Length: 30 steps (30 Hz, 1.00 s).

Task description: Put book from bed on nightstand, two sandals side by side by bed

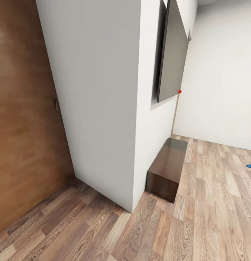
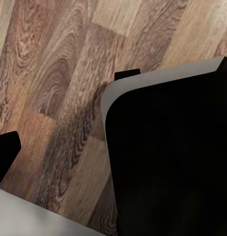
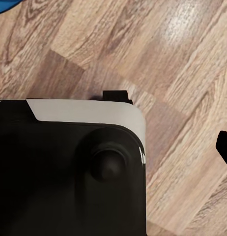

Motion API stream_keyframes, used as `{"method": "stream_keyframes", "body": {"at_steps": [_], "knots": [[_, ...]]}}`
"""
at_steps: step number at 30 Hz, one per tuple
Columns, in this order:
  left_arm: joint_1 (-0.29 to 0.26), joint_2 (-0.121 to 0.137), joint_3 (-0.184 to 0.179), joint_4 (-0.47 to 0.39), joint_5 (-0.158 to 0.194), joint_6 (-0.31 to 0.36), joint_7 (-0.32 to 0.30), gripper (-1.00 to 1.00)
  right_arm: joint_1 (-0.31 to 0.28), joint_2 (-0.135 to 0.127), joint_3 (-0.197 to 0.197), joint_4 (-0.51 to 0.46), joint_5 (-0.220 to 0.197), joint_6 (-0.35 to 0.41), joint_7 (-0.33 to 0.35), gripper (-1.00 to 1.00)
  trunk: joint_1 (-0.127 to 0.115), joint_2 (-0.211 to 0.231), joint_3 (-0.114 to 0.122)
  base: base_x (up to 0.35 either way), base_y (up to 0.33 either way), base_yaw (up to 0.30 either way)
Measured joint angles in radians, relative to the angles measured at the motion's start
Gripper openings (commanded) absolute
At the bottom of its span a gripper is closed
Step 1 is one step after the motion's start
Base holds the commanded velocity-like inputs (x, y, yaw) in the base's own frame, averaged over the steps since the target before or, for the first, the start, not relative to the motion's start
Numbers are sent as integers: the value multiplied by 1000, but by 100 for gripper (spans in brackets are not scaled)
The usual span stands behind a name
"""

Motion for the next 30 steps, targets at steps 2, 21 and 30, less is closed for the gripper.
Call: {"method": "stream_keyframes", "body": {"at_steps": [2,21,30], "knots": [[0,0,0,0,0,0,0,100,0,0,0,0,0,0,0,100,0,0,0,0,0,-119],[0,0,0,0,0,1,0,100,0,0,1,1,0,0,0,100,0,0,0,2,0,-89],[0,0,0,0,0,0,0,100,0,0,1,2,0,0,0,100,0,0,0,73,0,-12]]}}
